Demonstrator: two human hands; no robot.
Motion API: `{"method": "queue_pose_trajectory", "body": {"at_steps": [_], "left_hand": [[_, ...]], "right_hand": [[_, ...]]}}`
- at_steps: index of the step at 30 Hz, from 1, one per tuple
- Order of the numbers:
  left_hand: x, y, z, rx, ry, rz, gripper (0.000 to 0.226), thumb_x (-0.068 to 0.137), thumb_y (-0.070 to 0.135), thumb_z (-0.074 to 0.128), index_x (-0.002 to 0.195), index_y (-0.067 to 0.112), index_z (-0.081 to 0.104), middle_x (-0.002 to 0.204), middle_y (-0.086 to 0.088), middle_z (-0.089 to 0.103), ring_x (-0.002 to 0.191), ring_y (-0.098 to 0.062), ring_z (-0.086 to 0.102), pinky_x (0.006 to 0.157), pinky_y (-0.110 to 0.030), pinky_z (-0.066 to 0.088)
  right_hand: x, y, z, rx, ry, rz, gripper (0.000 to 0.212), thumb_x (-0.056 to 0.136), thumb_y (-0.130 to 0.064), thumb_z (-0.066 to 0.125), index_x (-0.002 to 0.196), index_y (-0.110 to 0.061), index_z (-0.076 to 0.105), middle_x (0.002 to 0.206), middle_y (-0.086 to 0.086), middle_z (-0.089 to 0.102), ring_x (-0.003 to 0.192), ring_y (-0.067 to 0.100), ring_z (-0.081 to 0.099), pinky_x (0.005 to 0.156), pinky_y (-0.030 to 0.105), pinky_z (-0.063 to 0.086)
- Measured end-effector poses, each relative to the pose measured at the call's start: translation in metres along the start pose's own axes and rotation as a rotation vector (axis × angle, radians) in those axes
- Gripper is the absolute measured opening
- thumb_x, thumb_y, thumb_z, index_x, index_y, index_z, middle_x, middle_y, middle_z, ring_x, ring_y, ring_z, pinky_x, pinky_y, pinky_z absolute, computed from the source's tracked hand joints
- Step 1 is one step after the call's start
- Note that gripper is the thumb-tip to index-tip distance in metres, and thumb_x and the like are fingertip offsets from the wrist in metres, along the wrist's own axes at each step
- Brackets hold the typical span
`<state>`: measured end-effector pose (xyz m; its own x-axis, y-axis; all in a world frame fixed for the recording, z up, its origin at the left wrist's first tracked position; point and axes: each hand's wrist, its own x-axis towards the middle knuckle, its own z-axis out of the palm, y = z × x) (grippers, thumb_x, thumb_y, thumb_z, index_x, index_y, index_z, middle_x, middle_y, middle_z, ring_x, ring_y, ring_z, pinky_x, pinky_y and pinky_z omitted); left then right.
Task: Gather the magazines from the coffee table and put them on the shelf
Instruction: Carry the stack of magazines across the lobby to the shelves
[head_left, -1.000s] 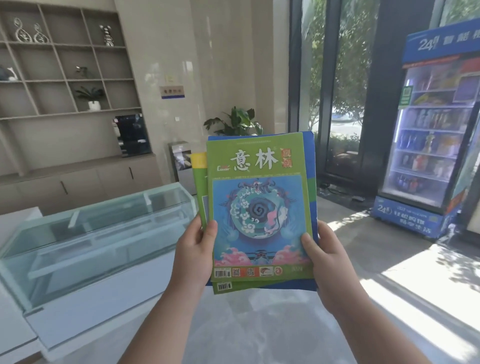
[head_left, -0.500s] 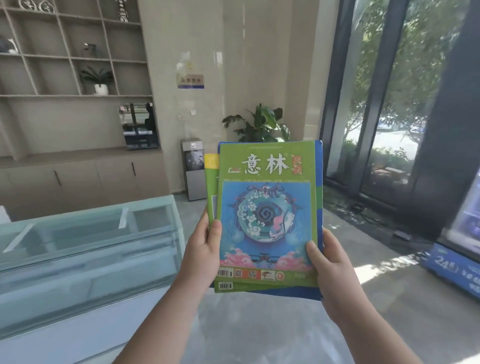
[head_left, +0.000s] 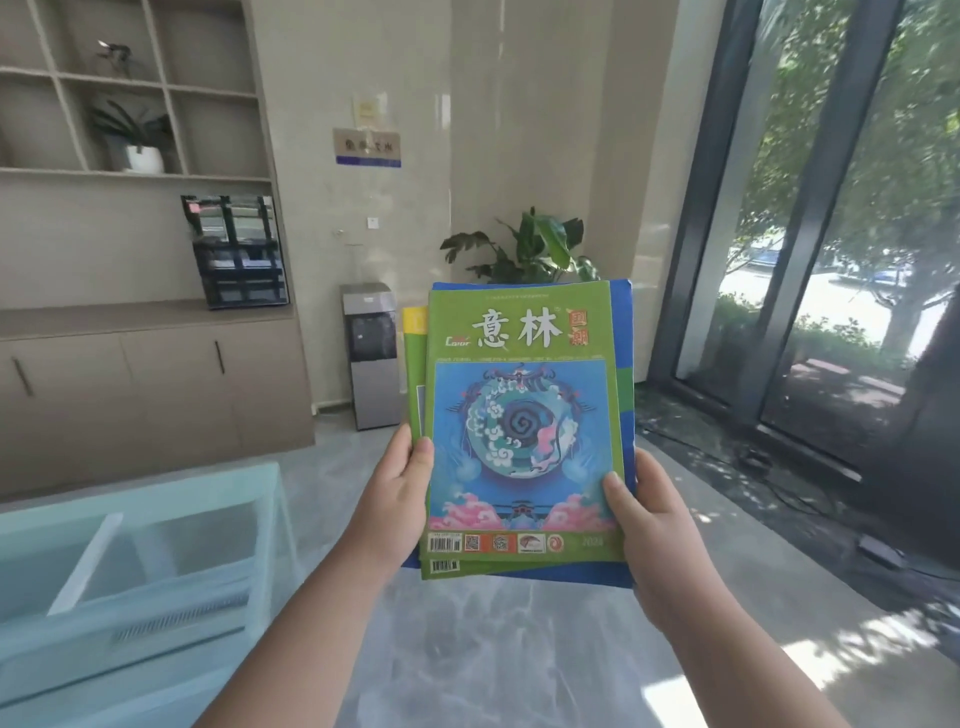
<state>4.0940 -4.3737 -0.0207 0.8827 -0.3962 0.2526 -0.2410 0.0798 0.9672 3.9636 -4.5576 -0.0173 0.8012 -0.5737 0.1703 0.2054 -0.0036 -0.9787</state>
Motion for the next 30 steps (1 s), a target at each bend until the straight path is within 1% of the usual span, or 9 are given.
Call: {"method": "queue_pose_trajectory", "body": {"at_steps": [3,5,7,10,16,19,24,28,30], "left_hand": [[0.093,-0.015,0.015,-0.072,-0.029,-0.035,0.033,0.105,0.023,0.034,0.113,0.047,0.056,0.103,0.026,0.074,0.099,0.0,0.071,0.075,-0.021,0.056],[0.155,-0.035,0.023,-0.083,-0.027,-0.041,0.035,0.106,0.018,0.033,0.118,0.043,0.054,0.1,0.027,0.074,0.093,0.005,0.071,0.069,-0.016,0.055],[0.218,-0.061,0.029,-0.074,-0.007,-0.03,0.035,0.106,0.018,0.034,0.127,0.04,0.052,0.105,0.026,0.073,0.097,0.005,0.07,0.072,-0.016,0.055],[0.308,-0.098,0.038,-0.074,0.045,0.007,0.037,0.106,0.018,0.034,0.125,0.044,0.053,0.109,0.028,0.071,0.101,0.006,0.069,0.076,-0.017,0.055],[0.482,-0.138,0.015,-0.069,0.177,-0.001,0.041,0.106,0.017,0.035,0.133,0.045,0.049,0.127,0.022,0.066,0.114,0.0,0.065,0.092,-0.026,0.05],[0.555,-0.15,-0.016,-0.067,0.269,-0.004,0.043,0.106,0.017,0.035,0.129,0.05,0.05,0.13,0.018,0.065,0.121,-0.008,0.062,0.098,-0.034,0.05],[0.665,-0.194,-0.089,-0.083,0.369,0.011,0.044,0.105,0.014,0.035,0.124,0.048,0.055,0.129,0.015,0.067,0.122,-0.016,0.062,0.101,-0.043,0.049],[0.754,-0.237,-0.161,-0.063,0.395,0.039,0.044,0.104,0.014,0.036,0.141,0.036,0.047,0.137,0.01,0.062,0.129,-0.019,0.057,0.105,-0.048,0.045],[0.802,-0.252,-0.201,-0.07,0.42,0.026,0.044,0.104,0.015,0.037,0.142,0.037,0.046,0.138,0.009,0.061,0.13,-0.021,0.057,0.106,-0.051,0.044]], "right_hand": [[0.1,0.016,0.004,0.008,-0.008,0.001,0.032,0.102,-0.014,0.047,0.104,-0.041,0.064,0.1,-0.007,0.079,0.084,0.02,0.077,0.072,0.04,0.061],[0.167,0.034,0.006,0.009,-0.021,0.0,0.03,0.101,-0.015,0.048,0.105,-0.04,0.064,0.101,-0.005,0.078,0.085,0.022,0.077,0.075,0.043,0.061],[0.236,0.055,0.01,0.015,-0.045,-0.004,0.028,0.101,-0.015,0.048,0.109,-0.036,0.064,0.104,-0.003,0.078,0.088,0.023,0.077,0.076,0.044,0.061],[0.341,0.086,0.019,0.049,-0.105,0.0,0.03,0.101,-0.013,0.047,0.113,-0.034,0.064,0.107,-0.001,0.077,0.09,0.025,0.076,0.078,0.046,0.061],[0.546,0.117,0.073,0.074,-0.288,0.043,0.029,0.102,-0.013,0.047,0.112,-0.033,0.065,0.111,0.003,0.076,0.098,0.033,0.074,0.088,0.062,0.055],[0.629,0.131,0.125,0.064,-0.392,0.073,0.03,0.101,-0.015,0.047,0.11,-0.037,0.066,0.113,0.0,0.076,0.101,0.031,0.073,0.09,0.062,0.054],[0.756,0.18,0.225,0.06,-0.543,0.108,0.03,0.102,-0.016,0.046,0.114,-0.037,0.064,0.114,-0.002,0.076,0.099,0.026,0.075,0.09,0.056,0.056],[0.85,0.218,0.318,0.092,-0.62,0.139,0.03,0.103,-0.014,0.044,0.113,-0.034,0.065,0.111,-0.003,0.077,0.097,0.025,0.075,0.086,0.049,0.058],[0.898,0.232,0.37,0.085,-0.644,0.149,0.028,0.103,-0.013,0.044,0.116,-0.031,0.063,0.111,-0.003,0.077,0.098,0.025,0.075,0.086,0.049,0.058]]}}
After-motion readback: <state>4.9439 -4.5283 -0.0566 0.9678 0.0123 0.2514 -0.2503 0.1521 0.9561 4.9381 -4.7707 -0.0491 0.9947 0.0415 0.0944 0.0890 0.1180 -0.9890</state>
